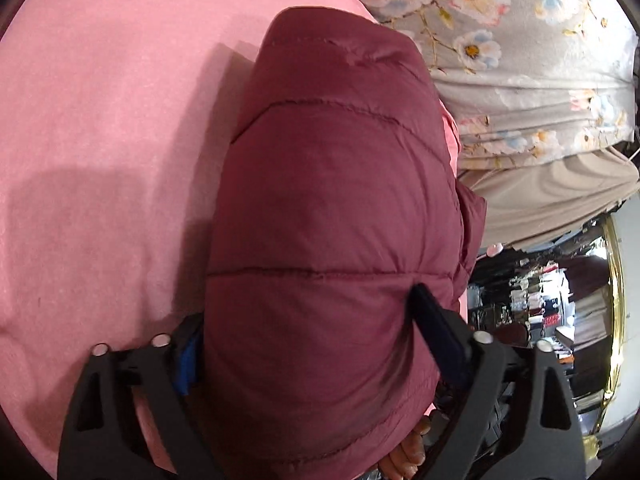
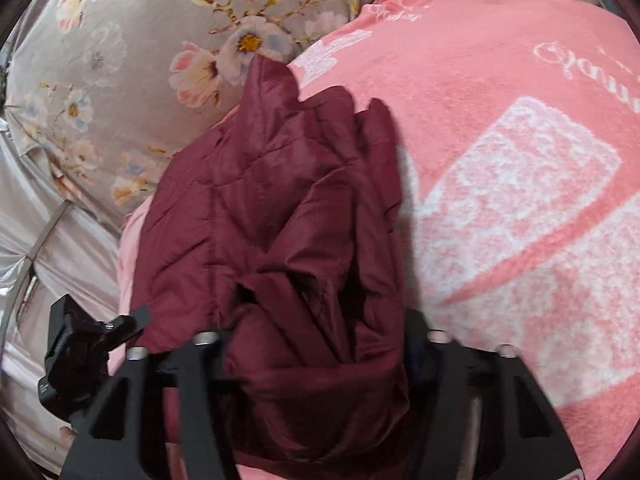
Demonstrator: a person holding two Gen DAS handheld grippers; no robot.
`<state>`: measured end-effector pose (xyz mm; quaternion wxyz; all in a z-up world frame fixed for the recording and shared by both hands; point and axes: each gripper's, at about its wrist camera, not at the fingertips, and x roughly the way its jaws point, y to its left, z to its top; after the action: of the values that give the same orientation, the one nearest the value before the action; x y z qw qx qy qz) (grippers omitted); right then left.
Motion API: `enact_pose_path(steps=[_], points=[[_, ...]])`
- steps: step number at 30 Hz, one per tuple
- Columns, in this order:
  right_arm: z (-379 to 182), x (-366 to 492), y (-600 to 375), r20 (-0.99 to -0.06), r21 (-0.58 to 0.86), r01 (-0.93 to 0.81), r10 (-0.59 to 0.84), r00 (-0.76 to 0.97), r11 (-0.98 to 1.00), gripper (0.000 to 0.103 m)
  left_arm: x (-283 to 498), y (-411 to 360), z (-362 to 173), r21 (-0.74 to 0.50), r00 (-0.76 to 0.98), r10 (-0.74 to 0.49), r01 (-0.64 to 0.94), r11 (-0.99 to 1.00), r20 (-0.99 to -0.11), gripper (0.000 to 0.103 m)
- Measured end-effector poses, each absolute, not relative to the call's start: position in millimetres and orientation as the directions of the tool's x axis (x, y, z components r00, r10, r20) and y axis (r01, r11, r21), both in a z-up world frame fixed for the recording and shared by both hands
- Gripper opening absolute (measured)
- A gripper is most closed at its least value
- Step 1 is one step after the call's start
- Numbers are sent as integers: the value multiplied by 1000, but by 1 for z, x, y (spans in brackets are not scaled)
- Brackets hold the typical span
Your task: Fold large clothes
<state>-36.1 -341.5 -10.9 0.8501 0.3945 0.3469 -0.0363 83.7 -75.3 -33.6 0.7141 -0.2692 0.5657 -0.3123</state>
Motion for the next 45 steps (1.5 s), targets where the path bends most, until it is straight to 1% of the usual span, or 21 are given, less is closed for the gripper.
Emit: enact_pose_path(steps=[1,2,3,4,5,8,11,14,19,22,27,30,33,36,41,45], points=[[-4,-36,-338,-609,640,321,206,766,697,27,83,-76,-30,-739,162,-754,154,656,-636,72],[1,-35,-337,-607,629,313,198,769,712,23,82,-76,-26,-737,162,-756,169,654,-634,63],[12,-35,-334,-601,612,302,182,778,731,20,81,-76,-21,-735,163,-758,186,652,-631,57],[20,-36,-332,-592,604,292,173,787,741,18,78,-76,-13,-735,165,-763,205,647,-625,49],[34,-38,-329,-576,594,276,159,802,756,18,75,-77,-2,-733,169,-768,230,640,-618,44],[76,-50,-322,-521,554,232,116,845,799,17,61,-77,32,-716,199,-776,300,630,-599,39],[121,-71,-318,-442,527,176,91,893,832,17,43,-73,67,-720,223,-803,358,594,-552,38],[169,-101,-313,-347,473,121,58,936,873,17,16,-67,111,-721,259,-840,431,542,-477,38],[252,-153,-306,-159,359,55,3,987,932,17,-39,-58,188,-685,331,-879,551,475,-343,38],[296,-184,-312,-54,322,24,-7,999,947,17,-81,-60,236,-648,367,-892,617,446,-264,38],[357,-221,-322,81,261,5,-27,996,965,17,-135,-71,300,-593,400,-905,697,404,-146,38],[381,-235,-317,140,219,5,-36,990,976,17,-155,-64,320,-586,415,-904,709,392,-102,38],[391,-235,-310,170,213,-19,-18,985,977,17,-165,-57,340,-569,433,-899,722,394,-74,38],[391,-220,-294,166,206,-38,3,986,978,17,-157,-45,347,-544,438,-895,733,409,-82,38],[376,-157,-263,125,229,-82,54,991,970,17,-111,-15,346,-500,459,-875,728,469,-152,38],[353,-96,-228,89,232,-98,79,993,968,17,-67,12,335,-452,495,-847,722,524,-192,38]])
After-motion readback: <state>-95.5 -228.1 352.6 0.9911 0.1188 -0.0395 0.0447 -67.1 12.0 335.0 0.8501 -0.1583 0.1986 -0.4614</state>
